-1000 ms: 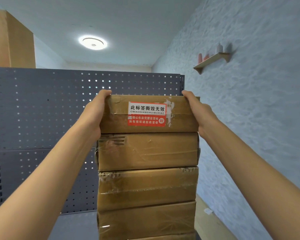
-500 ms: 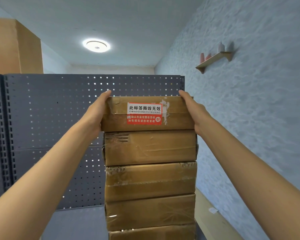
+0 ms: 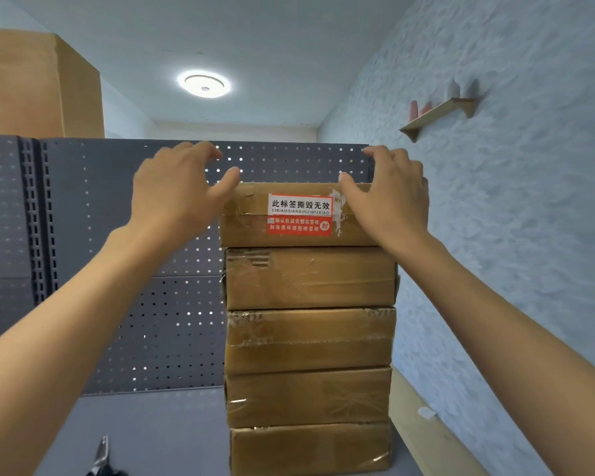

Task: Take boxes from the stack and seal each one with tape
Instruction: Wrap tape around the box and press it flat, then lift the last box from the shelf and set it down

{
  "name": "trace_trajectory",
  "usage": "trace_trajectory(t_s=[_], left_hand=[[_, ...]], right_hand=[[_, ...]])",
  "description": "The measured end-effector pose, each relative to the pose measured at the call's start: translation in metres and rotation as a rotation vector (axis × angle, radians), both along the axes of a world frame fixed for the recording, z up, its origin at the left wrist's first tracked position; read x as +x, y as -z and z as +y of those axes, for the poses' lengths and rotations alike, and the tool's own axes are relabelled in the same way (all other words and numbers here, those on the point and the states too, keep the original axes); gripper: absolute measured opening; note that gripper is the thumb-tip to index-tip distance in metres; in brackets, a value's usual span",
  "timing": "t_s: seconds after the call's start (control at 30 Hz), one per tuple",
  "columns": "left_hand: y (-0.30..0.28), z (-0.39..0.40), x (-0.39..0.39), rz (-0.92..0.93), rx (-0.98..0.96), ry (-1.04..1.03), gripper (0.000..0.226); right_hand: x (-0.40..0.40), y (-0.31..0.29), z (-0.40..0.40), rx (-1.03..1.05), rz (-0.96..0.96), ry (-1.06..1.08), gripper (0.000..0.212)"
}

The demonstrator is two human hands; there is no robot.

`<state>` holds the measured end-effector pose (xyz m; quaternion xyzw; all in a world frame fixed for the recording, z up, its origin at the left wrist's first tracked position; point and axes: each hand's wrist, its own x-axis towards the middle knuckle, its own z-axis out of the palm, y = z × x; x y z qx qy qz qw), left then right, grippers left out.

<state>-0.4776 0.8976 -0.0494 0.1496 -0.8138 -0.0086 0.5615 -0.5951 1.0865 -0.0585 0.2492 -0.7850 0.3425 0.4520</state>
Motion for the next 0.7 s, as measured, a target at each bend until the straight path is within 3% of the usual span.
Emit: trace_trajectory(t_s=[0.2, 0.7], left_hand=[[0.011, -0.026, 0.031, 0.009, -0.203, -0.135, 0.031], [0.055, -0.199, 0.192, -0.139, -0.161, -0.368, 0.035]], right_hand=[[0.031, 0.007, -0.036, 0.204, 0.134, 0.046, 0.044], [0.162, 0.045, -0.231, 0.402, 0.113, -0.124, 0.04]])
